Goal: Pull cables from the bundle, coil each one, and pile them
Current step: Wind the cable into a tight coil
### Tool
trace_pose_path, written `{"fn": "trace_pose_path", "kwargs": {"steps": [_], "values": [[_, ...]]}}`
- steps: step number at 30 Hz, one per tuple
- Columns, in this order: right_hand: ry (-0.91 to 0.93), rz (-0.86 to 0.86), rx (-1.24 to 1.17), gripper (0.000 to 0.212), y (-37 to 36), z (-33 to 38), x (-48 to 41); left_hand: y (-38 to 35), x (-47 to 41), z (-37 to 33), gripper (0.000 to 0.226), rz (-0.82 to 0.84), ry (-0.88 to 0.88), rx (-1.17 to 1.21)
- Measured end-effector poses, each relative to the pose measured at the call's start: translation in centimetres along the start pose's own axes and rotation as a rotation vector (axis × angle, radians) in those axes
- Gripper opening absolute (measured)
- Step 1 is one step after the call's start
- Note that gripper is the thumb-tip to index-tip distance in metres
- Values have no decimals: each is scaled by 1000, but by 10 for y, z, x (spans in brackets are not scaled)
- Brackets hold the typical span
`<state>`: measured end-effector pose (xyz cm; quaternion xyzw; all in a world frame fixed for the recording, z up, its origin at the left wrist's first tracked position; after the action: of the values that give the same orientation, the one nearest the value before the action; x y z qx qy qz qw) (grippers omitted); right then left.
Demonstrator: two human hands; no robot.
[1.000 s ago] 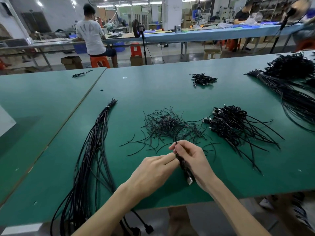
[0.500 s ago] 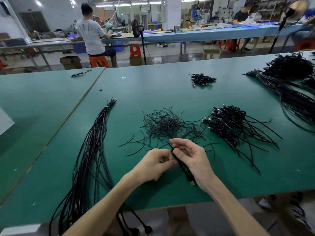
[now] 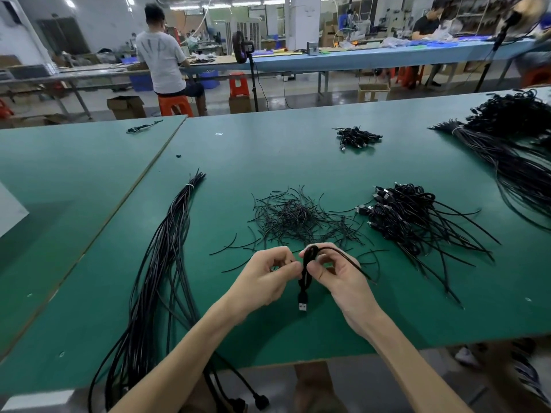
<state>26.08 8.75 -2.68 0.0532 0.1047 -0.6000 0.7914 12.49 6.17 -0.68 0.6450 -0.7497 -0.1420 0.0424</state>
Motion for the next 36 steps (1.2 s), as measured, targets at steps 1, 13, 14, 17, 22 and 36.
{"fn": "trace_pose_path", "kwargs": {"steps": [1,13,14,17,22,36], "values": [[51,-11,29,15,1,4,0,0,1,2,27,-1,22,43],[839,-203,844,32,-32,72,47,2,4,22,30,-35,304,518],[862,-200,879,31,-37,73,50,4,4,23,30,-37,309,523],[865,-146,905,26,-44,72,49,11,5,26,31,-69,310,457],[594,27,716,29,-42,53,34,37,1,3,28,-240,104,52],[35,-169,276,29,2,14,11,7,7,-18,22,-382,-76,-162]]}}
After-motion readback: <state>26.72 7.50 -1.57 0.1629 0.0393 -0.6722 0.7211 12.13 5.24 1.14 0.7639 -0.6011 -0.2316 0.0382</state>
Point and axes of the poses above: each hand's wrist, its own x-axis away from the middle knuckle, its own y-axis out of the back of the hand, z = x × y, the point moved 10 cm from there along -x, towards the middle knuckle, and after that the axes turned 2 degrees about -z, right-handed, at the moved point
